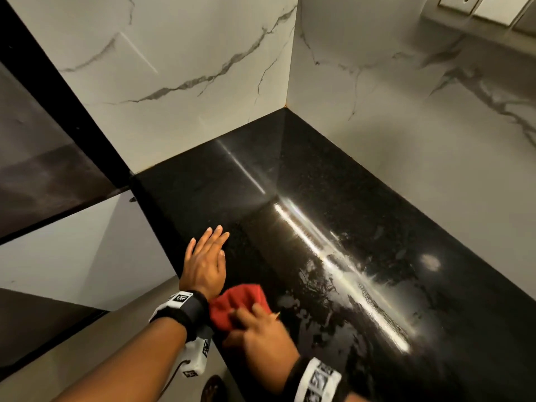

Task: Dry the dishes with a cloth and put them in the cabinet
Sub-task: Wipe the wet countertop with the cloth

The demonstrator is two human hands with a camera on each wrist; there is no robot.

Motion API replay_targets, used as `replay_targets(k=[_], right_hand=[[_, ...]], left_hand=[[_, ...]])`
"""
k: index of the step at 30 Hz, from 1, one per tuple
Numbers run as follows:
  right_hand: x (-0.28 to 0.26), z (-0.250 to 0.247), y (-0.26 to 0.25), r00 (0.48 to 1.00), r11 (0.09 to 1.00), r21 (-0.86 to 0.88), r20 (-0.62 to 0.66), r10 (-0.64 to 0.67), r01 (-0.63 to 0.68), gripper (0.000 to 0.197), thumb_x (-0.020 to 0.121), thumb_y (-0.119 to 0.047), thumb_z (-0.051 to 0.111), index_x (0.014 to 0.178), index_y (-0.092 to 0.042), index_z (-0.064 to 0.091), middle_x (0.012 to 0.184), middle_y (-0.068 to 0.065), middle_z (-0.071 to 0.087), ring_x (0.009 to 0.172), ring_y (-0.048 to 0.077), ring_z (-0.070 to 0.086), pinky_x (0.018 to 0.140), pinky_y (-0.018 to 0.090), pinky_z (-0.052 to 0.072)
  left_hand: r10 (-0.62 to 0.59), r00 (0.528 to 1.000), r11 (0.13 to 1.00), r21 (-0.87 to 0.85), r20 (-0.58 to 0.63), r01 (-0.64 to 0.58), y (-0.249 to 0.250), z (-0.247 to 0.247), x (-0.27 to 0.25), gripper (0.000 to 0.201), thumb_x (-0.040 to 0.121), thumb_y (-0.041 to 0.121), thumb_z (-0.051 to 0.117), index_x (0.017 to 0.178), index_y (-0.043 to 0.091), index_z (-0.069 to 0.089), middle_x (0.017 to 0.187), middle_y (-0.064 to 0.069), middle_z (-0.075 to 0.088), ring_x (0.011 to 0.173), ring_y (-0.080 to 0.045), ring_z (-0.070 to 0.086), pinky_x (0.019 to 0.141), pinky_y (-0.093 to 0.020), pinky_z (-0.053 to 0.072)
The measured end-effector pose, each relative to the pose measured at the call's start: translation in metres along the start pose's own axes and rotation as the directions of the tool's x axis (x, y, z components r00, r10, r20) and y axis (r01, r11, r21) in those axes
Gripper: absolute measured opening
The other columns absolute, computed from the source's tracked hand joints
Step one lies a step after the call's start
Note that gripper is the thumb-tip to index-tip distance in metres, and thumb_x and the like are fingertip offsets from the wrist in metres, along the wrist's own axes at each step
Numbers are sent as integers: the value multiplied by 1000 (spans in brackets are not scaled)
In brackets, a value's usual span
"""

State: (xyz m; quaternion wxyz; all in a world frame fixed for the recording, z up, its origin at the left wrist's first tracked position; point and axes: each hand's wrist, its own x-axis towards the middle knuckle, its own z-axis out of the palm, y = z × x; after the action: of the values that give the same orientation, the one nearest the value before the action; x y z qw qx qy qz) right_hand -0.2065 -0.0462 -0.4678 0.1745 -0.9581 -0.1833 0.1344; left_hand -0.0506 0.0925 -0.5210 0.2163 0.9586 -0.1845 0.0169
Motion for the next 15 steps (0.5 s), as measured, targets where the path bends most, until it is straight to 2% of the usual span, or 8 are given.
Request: replay_targets(k=[2, 3, 5, 7, 8, 10, 13, 15], right_hand=[[-16, 24, 3, 992, 992, -80, 86, -94, 101, 27, 86, -44, 41, 91, -56, 64, 109, -22, 61, 84, 7, 57, 69, 21, 41], [-24, 34, 14, 984, 988, -35, 106, -143, 147, 26, 91, -41, 42, 101, -57, 60, 122, -22, 57, 99, 9, 56, 76, 22, 46], [-40, 12, 28, 985, 983, 69, -16, -171, 172, 22, 92, -36, 50, 107, -48, 61, 133, -18, 51, 118, 9, 48, 93, 23, 43], [-55, -42, 62, 972, 982, 187, -230, 40, 4, 18, 82, -27, 60, 95, -32, 71, 123, -9, 61, 105, 5, 55, 87, 14, 42], [-63, -73, 85, 939, 969, 221, -296, 175, -111, 19, 78, -23, 59, 91, -27, 73, 115, -5, 64, 98, 6, 57, 83, 12, 43], [-66, -117, 150, 854, 932, 96, -376, 358, -349, 25, 72, -24, 55, 90, -30, 71, 112, 0, 62, 98, 16, 55, 83, 23, 46], [-66, -150, 253, 689, 737, 37, -326, 648, -675, 45, 79, -7, 57, 118, -28, 64, 119, 13, 55, 103, 37, 57, 88, 38, 48], [-66, -156, 296, 606, 627, 7, -248, 756, -779, 50, 91, -16, 52, 139, -29, 46, 125, 20, 53, 107, 41, 58, 94, 41, 47]], left_hand=[[-1, 1000, 1000, 0, 14, 1, 1, 0, -2, 54, 91, 32, 23, 139, 25, 47, 151, 7, 37, 143, -10, 26, 118, -39, 13], [9, 1000, 1000, -3, 15, -9, 2, 0, -4, 54, 91, 33, 24, 139, 23, 48, 151, 5, 38, 143, -12, 27, 118, -39, 13], [56, 998, 998, 11, -2, -56, 7, -3, -8, 53, 92, 35, 28, 136, 16, 52, 148, -1, 44, 141, -18, 33, 117, -39, 15], [118, 993, 993, 28, -13, -118, 14, -4, -15, 51, 92, 35, 35, 134, 14, 54, 145, -4, 47, 138, -21, 37, 116, -38, 17], [150, 989, 988, 27, -1, -150, 21, -3, -21, 50, 92, 36, 36, 134, 15, 54, 145, -2, 47, 138, -21, 37, 116, -38, 17], [193, 980, 981, 16, 49, -194, 31, 1, -32, 49, 92, 38, 36, 135, 21, 52, 146, 3, 44, 139, -19, 35, 116, -38, 16], [178, 980, 984, 9, 86, -179, 39, 5, -40, 49, 93, 40, 33, 138, 26, 48, 150, 10, 38, 142, -15, 28, 117, -37, 13], [148, 985, 989, 5, 91, -149, 41, 4, -39, 48, 94, 40, 32, 138, 29, 47, 150, 13, 36, 143, -11, 25, 118, -35, 11]])
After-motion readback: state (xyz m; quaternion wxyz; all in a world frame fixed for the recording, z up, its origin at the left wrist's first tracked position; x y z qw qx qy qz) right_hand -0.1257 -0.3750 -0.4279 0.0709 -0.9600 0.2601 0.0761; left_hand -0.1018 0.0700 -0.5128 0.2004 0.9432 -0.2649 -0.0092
